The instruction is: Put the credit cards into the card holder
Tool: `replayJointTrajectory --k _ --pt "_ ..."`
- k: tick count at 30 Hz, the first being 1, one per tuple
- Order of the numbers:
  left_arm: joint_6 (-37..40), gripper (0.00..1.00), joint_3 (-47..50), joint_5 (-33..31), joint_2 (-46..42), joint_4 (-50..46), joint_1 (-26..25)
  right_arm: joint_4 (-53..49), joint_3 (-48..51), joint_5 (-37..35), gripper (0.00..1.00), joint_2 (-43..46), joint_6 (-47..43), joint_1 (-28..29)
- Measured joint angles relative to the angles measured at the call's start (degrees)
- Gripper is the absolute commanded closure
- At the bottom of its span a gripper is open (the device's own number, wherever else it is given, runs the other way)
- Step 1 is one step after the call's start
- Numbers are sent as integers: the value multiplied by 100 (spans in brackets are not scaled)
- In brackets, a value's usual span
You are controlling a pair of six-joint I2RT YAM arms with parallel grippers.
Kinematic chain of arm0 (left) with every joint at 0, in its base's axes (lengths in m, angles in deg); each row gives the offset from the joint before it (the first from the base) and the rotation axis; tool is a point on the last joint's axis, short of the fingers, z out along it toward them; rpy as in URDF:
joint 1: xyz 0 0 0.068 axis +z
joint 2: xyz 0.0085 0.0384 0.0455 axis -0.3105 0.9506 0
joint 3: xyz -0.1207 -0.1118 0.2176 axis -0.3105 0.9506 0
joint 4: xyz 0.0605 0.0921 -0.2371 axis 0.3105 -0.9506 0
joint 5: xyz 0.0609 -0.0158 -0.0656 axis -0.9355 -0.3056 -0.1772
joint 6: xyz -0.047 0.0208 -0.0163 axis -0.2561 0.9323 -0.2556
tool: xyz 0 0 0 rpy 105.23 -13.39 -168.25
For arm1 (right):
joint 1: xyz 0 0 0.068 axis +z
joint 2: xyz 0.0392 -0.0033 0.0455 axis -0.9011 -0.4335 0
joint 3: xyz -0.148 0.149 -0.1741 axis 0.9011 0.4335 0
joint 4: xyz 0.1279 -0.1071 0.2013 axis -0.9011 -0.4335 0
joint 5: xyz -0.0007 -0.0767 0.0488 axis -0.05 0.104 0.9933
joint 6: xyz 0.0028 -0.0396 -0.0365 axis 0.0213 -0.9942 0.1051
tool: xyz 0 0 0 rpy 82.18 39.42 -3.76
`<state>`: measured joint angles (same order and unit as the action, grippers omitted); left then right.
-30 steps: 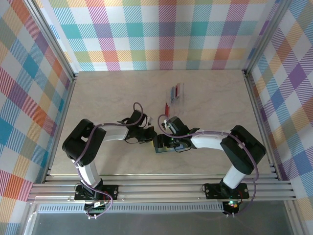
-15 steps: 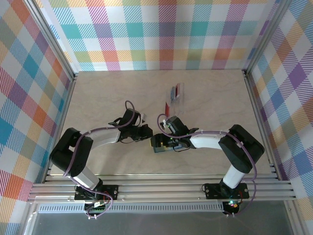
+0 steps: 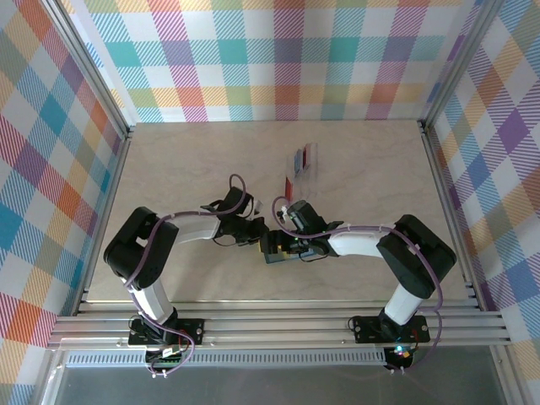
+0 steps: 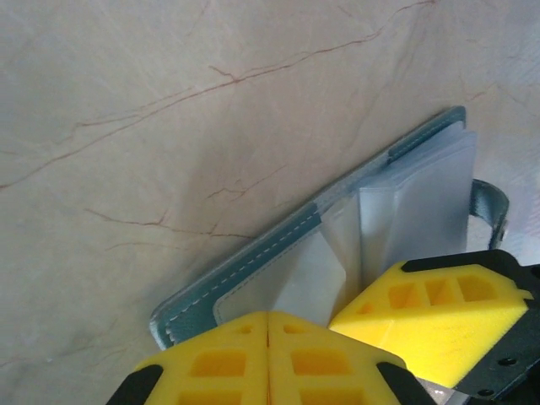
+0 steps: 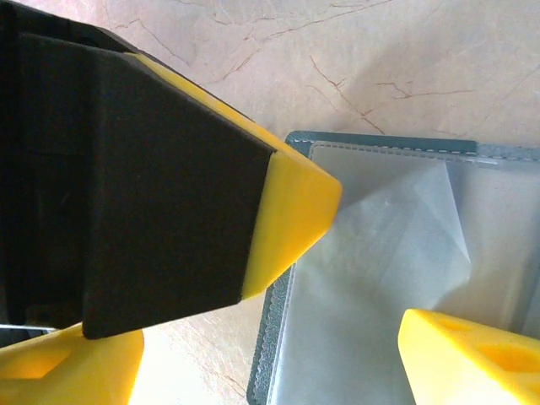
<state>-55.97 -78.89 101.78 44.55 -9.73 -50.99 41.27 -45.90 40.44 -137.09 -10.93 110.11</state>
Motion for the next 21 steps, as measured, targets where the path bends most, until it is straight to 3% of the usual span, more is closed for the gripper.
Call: replayJointTrajectory --k 8,16,21 --pt "249 95 -291 -350 184 -457 -127 -837 -131 -551 13 385 -160 -74" --pt "289 96 -374 -555 210 -511 -184 -1982 -901 -1104 11 756 -573 -116" --pt "293 96 -376 -595 210 -514 -195 -2243 -1274 -1364 21 769 -708 -234"
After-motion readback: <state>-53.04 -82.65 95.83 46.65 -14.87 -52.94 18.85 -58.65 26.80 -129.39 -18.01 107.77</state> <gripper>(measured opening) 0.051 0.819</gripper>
